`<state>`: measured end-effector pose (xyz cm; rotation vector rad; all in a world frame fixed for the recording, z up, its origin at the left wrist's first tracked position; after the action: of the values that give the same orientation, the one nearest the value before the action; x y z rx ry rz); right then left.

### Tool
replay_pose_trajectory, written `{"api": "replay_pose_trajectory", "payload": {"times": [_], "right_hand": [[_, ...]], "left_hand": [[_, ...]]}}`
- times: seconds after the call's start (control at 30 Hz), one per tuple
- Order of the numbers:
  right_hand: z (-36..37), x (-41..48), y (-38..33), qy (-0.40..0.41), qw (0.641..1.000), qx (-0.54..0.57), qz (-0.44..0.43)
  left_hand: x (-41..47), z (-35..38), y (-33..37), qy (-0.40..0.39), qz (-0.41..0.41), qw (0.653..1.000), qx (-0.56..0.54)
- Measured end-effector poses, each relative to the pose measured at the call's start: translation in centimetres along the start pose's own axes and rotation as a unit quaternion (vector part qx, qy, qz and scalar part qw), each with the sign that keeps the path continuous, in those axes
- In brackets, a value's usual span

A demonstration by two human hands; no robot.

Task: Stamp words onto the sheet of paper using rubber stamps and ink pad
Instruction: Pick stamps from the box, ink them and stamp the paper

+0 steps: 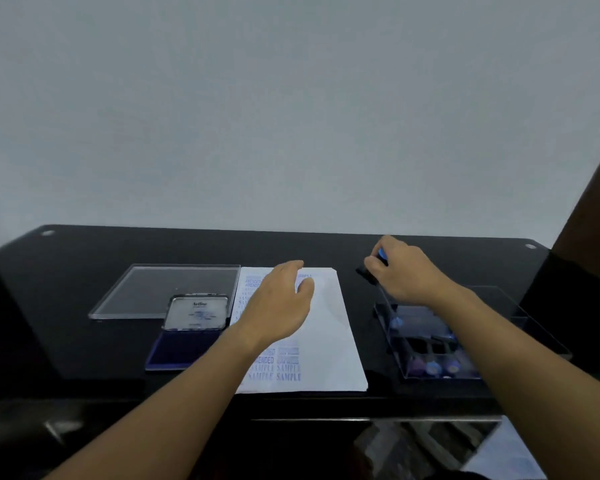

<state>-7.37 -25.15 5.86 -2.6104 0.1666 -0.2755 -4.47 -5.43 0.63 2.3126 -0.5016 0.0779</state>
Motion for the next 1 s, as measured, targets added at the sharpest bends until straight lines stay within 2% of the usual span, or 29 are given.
{"api": "replay_pose_trajectory", "payload": {"times": [0.63,0.83,1.0], "right_hand": [[11.0,1.1,-14.8,-0.114,0.984,0.058,-0.121],[14.6,1.5,-17.9,-0.142,0.978,0.046,-0.143],[17.4,1.0,-20.7,-0.172,0.97,0.014,-0.173]], "left_hand": [[-3.9,-11.1,-12.8,0.1,-0.092,0.99,0.035],[-5.0,-12.9,-17.6,0.116,-0.129,0.984,0.048],[-5.9,-13.5,-20.3,0.126,-0.127,0.979,0.092]]}}
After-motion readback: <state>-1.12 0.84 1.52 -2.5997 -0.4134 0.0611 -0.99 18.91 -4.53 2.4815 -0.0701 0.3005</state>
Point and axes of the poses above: each hand's wrist, its own x-axis towards the middle knuckle, its own z-axis out of the palm, y = z × x, the point moved 9 cm from there along x, towards the middle knuckle, and after that the axes turned 2 degrees about x, right-handed, at the moved point
